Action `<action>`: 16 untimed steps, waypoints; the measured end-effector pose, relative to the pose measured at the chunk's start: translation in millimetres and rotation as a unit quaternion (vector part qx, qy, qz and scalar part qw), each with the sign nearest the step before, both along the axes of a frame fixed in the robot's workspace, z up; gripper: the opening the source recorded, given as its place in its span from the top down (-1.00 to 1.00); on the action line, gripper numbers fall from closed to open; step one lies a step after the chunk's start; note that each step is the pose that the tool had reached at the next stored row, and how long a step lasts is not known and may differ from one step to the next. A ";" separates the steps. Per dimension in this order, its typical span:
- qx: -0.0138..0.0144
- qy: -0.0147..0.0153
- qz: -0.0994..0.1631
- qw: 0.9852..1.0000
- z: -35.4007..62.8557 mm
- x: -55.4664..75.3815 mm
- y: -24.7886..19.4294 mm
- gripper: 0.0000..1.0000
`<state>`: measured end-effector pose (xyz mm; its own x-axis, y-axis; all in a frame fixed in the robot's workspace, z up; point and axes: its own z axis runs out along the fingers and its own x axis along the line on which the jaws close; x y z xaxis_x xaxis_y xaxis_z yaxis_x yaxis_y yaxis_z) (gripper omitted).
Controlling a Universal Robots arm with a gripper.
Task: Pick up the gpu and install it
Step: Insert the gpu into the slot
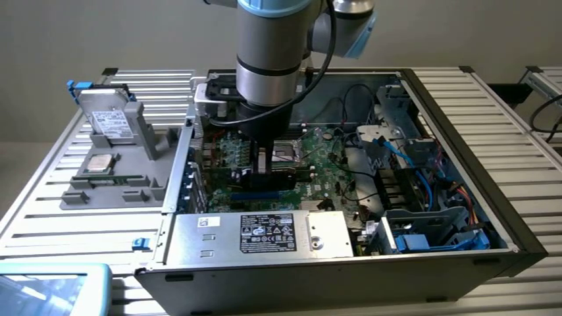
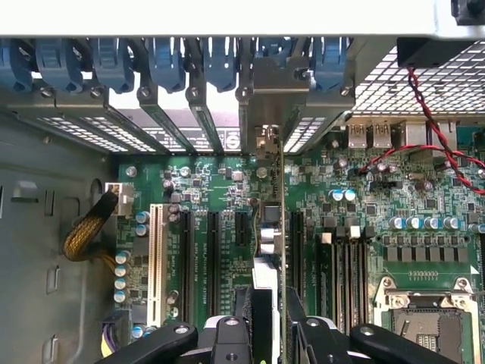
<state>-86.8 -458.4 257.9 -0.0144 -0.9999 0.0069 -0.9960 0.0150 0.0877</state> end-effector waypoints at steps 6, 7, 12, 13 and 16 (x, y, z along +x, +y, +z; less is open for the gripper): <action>0.000 0.000 0.000 1.000 -0.1 0.0 0.2 0.44; 0.000 0.000 0.000 1.000 -0.1 0.0 0.6 0.44; 0.000 0.002 0.000 1.000 -0.3 -0.1 0.6 0.44; 0.000 0.002 0.000 1.000 -0.4 0.0 0.6 0.44; 0.000 0.002 0.000 1.000 -0.5 0.0 -0.3 0.44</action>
<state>-86.7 -458.7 257.3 -0.0141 -0.9999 0.0072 -0.9957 0.0147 0.0920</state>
